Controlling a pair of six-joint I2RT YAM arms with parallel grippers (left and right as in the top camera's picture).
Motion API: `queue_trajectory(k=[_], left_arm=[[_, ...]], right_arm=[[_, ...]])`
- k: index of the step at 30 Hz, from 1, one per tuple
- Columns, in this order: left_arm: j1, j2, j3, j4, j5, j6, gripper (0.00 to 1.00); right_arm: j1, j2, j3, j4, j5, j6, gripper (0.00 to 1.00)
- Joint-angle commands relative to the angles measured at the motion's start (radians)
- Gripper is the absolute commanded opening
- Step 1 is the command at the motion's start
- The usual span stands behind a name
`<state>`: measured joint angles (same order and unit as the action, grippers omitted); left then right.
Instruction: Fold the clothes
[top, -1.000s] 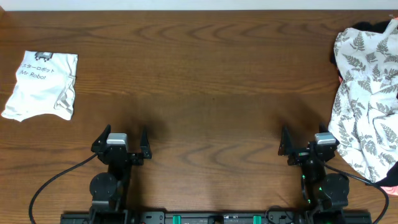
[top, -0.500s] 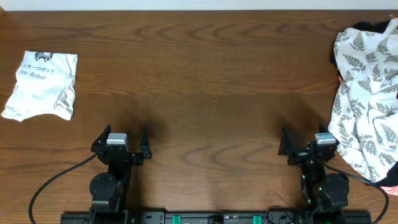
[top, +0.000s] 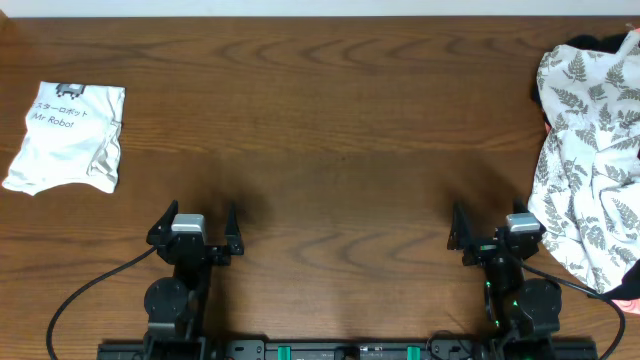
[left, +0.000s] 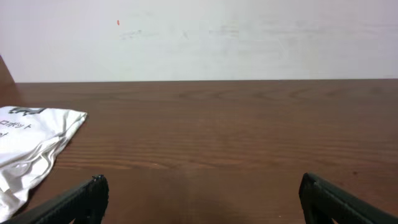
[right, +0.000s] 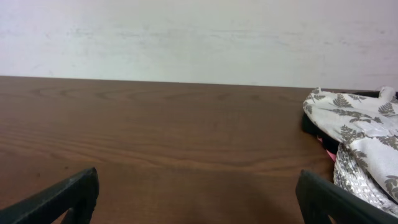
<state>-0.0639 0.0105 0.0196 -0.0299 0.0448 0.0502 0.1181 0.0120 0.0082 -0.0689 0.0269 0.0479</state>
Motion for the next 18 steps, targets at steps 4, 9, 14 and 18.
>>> queue_trajectory(k=[4, 9, 14, 18], left_arm=[[-0.005, -0.006, -0.016, -0.041, -0.031, 0.009, 0.98], [-0.005, -0.006, -0.016, -0.041, -0.031, 0.009, 0.98], [-0.005, -0.006, -0.016, -0.041, -0.031, 0.009, 0.98], [-0.005, -0.006, -0.016, -0.041, -0.031, 0.009, 0.98]], right_arm=[[0.005, -0.006, -0.003, 0.047, 0.016, -0.008, 0.99], [0.005, -0.006, 0.010, 0.107, -0.015, 0.020, 0.99], [0.005, 0.015, 0.108, 0.087, 0.057, 0.026, 0.99], [0.005, 0.125, 0.272, 0.021, 0.110, 0.024, 0.99]])
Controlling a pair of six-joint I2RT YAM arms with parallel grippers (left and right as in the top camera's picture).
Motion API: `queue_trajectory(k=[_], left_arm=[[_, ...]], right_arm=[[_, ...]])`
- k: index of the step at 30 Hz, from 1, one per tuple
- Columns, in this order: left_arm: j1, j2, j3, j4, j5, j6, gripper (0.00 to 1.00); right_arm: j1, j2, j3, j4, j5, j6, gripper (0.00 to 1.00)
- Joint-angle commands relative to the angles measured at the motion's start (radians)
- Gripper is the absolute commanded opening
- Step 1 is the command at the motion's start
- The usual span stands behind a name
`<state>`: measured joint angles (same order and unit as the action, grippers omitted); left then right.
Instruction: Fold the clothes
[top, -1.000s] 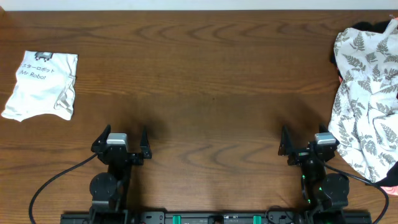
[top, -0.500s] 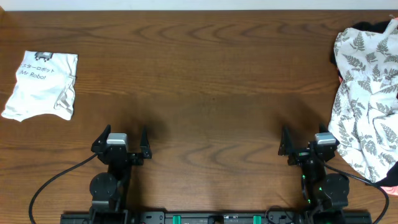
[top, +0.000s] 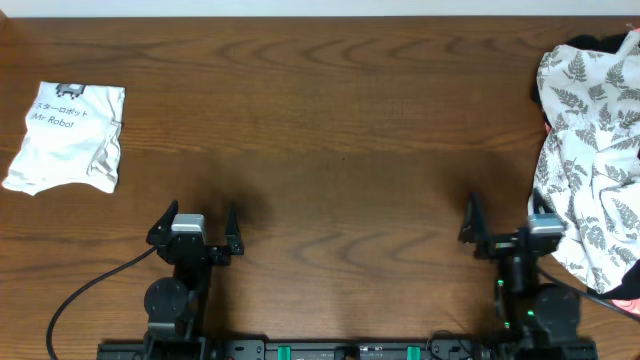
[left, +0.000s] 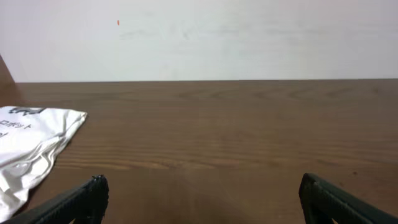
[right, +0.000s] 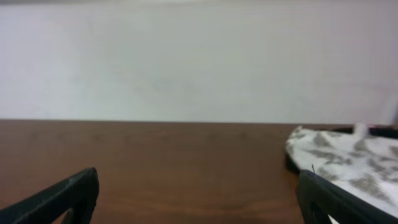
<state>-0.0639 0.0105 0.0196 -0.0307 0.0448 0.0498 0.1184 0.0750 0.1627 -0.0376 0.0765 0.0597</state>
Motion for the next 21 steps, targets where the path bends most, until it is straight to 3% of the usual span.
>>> queue_trajectory(k=[1, 11, 21], left_arm=[[-0.005, -0.006, -0.016, -0.040, -0.031, 0.010, 0.98], [-0.005, -0.006, -0.016, -0.040, -0.031, 0.010, 0.98], [-0.005, -0.006, -0.016, -0.040, -0.031, 0.010, 0.98]], right_arm=[[0.004, 0.102, 0.158, -0.024, 0.072, 0.013, 0.99], [-0.053, 0.662, 0.674, -0.256, 0.150, 0.014, 0.99], [-0.391, 1.233, 1.315, -0.632, -0.214, 0.014, 0.99]])
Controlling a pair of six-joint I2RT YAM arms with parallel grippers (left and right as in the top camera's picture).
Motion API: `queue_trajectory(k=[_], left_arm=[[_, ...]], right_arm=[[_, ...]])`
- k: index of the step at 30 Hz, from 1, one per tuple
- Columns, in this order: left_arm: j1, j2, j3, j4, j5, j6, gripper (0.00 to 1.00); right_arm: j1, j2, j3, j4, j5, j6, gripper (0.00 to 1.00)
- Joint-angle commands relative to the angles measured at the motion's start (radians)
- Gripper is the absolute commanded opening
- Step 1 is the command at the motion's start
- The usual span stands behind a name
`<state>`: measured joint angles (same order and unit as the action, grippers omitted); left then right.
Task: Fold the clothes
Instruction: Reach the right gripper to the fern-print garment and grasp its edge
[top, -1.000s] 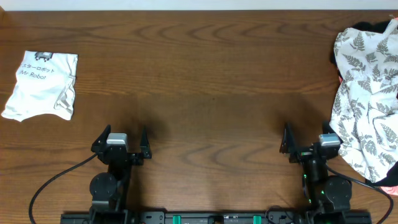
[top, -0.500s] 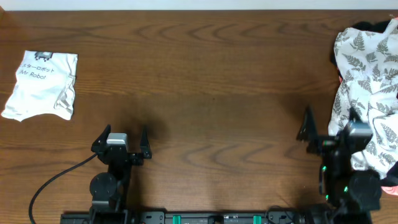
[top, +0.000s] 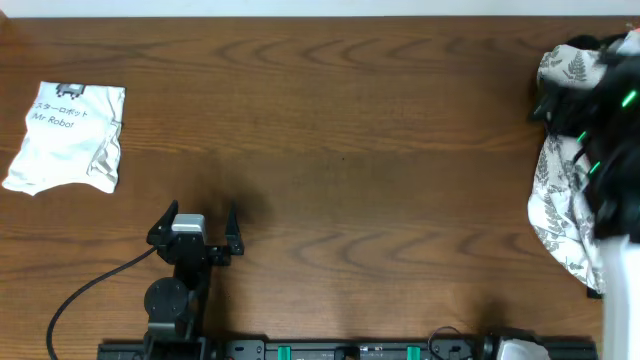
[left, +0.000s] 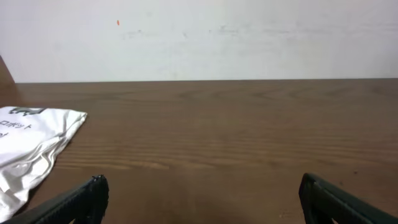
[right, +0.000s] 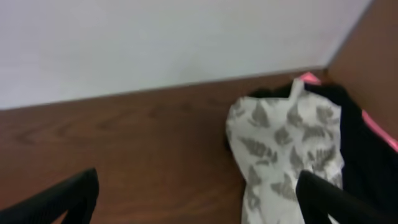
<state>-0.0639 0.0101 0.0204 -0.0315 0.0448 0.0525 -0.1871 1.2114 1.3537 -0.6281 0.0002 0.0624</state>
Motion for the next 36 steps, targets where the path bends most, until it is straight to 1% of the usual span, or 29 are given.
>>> queue_trajectory(k=[1, 4, 8, 11, 13, 14, 15, 19, 23, 26, 30, 36], left_arm=[[-0.005, -0.006, -0.016, -0.039, -0.031, 0.007, 0.98], [-0.005, -0.006, -0.016, -0.039, -0.031, 0.007, 0.98], [-0.005, -0.006, -0.016, -0.039, -0.031, 0.007, 0.98], [-0.005, -0.006, -0.016, -0.039, -0.031, 0.007, 0.98], [-0.005, -0.006, -0.016, -0.039, -0.031, 0.007, 0.98], [-0.005, -0.006, -0.016, -0.039, -0.031, 0.007, 0.98], [-0.005, -0.006, -0.016, -0.039, -0.031, 0.007, 0.98], [-0.005, -0.006, -0.016, -0.039, -0.031, 0.007, 0.98], [-0.005, -0.006, -0.016, -0.039, -0.031, 0.007, 0.98], [-0.005, -0.006, -0.016, -0.039, -0.031, 0.007, 0.98], [-0.005, -0.006, -0.016, -0.039, -0.031, 0.007, 0.98], [-0.005, -0.006, -0.016, -0.039, -0.031, 0.007, 0.98]], right_arm=[[-0.120, 0.140, 0.173, -0.068, -0.156, 0.011, 0.99], [-0.203, 0.250, 0.288, -0.110, -0.163, 0.009, 0.99], [-0.270, 0.317, 0.318, -0.049, -0.153, 0.007, 0.99], [-0.310, 0.336, 0.316, -0.017, -0.013, 0.006, 0.99], [-0.343, 0.351, 0.315, 0.017, 0.070, 0.035, 0.99], [-0.368, 0.359, 0.315, 0.035, 0.079, 0.034, 0.95], [-0.384, 0.364, 0.315, 0.041, 0.079, 0.035, 0.93], [-0.467, 0.408, 0.315, 0.058, 0.053, 0.101, 0.92], [-0.524, 0.485, 0.315, 0.117, -0.068, 0.105, 0.87], [-0.550, 0.557, 0.315, 0.156, -0.097, 0.185, 0.87], [-0.563, 0.651, 0.315, 0.232, -0.183, 0.204, 0.85], [-0.560, 0.780, 0.315, 0.317, -0.195, 0.214, 0.86]])
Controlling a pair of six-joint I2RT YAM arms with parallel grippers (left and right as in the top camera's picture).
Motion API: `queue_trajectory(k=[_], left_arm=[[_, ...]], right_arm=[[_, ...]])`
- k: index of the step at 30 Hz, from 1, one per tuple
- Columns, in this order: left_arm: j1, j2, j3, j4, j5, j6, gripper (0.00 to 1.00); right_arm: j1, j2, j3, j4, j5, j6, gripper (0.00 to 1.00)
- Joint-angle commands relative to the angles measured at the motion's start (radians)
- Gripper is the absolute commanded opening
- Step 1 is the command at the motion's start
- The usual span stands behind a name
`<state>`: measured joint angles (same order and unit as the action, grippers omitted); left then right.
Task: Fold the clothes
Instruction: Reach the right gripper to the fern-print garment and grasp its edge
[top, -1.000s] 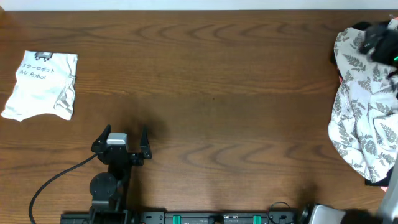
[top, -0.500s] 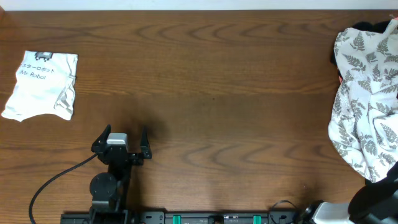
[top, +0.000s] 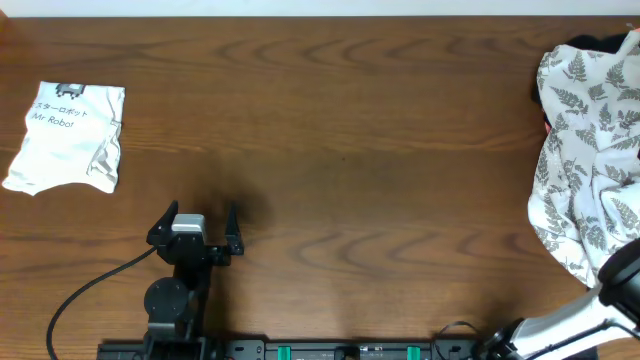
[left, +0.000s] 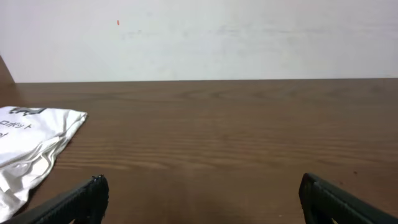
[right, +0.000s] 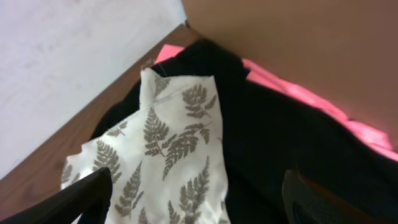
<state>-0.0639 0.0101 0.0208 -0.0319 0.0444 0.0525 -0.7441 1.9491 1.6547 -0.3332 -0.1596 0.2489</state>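
Observation:
A heap of clothes lies at the table's right edge, topped by a white fern-print cloth. The right wrist view looks down on that fern-print cloth, with a black garment and a pink garment beside and under it. My right gripper hangs open just above the heap with nothing between its fingers; in the overhead view only part of its arm shows, at the lower right. My left gripper rests open at the front left. A folded white printed shirt lies at the far left.
The brown wooden table spans the whole view, with a pale wall behind it. Cables and the arm bases run along the front edge. A brown panel rises behind the heap.
My right gripper was looking across at the heap's far end from some distance; now it looks closely down on the fern cloth, black and pink garments. It is still open. The left arm has not moved.
Both grippers rested open at the front edge, the heap at the right and the folded shirt at the left. Then the right gripper stood slightly further right. Later it was high over the heap, and now it is close above it, holding nothing.

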Motion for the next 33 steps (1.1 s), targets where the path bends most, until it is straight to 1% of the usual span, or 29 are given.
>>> queue_trajectory(k=[1, 9, 18, 22, 29, 33], left_arm=[[-0.005, -0.006, -0.017, -0.039, -0.031, 0.007, 0.98], [-0.005, -0.006, -0.017, -0.039, -0.031, 0.007, 0.98], [-0.005, -0.006, -0.017, -0.039, -0.031, 0.007, 0.98], [-0.005, -0.006, -0.017, -0.039, -0.031, 0.007, 0.98], [-0.005, -0.006, -0.017, -0.039, -0.031, 0.007, 0.98], [-0.005, -0.006, -0.017, -0.039, -0.031, 0.007, 0.98]], right_arm=[[-0.003, 0.063, 0.014, 0.038, -0.036, 0.028, 0.88], [-0.004, 0.200, 0.014, 0.135, -0.037, 0.038, 0.88], [-0.006, 0.311, 0.014, 0.217, -0.063, 0.217, 0.89], [-0.009, 0.362, 0.014, 0.284, -0.131, 0.246, 0.85], [-0.005, 0.426, 0.014, 0.325, -0.137, 0.283, 0.85], [0.002, 0.432, 0.014, 0.344, -0.142, 0.285, 0.79]])
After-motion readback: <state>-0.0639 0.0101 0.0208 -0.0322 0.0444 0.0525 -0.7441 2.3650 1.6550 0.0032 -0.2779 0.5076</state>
